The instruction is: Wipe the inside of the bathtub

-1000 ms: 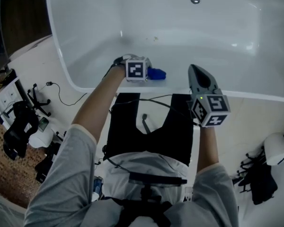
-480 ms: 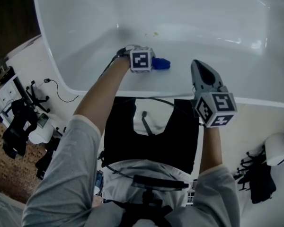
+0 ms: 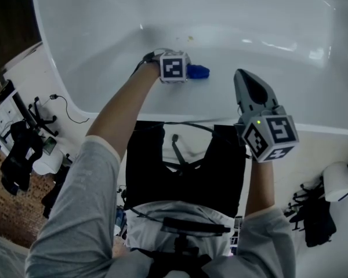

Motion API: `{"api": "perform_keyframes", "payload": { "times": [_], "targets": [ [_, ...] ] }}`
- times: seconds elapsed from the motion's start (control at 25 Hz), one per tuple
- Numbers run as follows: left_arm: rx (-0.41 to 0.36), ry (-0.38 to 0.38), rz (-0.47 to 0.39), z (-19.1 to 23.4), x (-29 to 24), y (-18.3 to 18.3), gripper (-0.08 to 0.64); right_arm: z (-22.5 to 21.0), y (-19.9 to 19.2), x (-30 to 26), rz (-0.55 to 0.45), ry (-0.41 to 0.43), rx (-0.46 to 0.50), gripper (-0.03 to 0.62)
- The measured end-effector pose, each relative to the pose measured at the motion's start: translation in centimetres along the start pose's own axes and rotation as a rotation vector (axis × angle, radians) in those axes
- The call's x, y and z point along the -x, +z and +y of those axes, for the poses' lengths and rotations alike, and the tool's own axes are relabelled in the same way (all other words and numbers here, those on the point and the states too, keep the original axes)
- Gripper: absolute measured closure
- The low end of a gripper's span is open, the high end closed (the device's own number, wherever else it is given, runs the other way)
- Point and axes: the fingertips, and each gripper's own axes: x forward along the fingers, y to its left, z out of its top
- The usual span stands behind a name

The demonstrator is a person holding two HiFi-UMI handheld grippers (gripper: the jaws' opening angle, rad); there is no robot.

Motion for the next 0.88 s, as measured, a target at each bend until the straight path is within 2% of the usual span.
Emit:
{"api": "perform_keyframes", "payload": {
  "times": [0.24,0.48,0.6,0.72,0.88],
  "targets": [
    [-0.021,-0.027,-0.042,-3.3,2.0,0.8,0.462,0.5,-0.5,-0.7,0.033,0.008,0.006,0.583],
    [-0.053,-0.041,-0.006,-7.8,4.9,0.4,0.462,1.8,0.1,-1.8,0.06,0.013,0.014,0.583],
    [-0.055,-0.018,0.026,-9.1,5.8,-0.2,0.462,2.3,0.2,-2.3,0.07,0.015,0.028,0.583],
    [-0.034,-0.007,0.033,-8.8,5.6,-0.7,0.462,2.2,0.0,-3.3,0.081,0.011,0.034,0.583],
    [-0.031,0.028,0.082,-6.4,4.3,-2.5,0.462,1.9,-0.5,-5.1,0.097,0.005,0.035,0.583]
  ]
}}
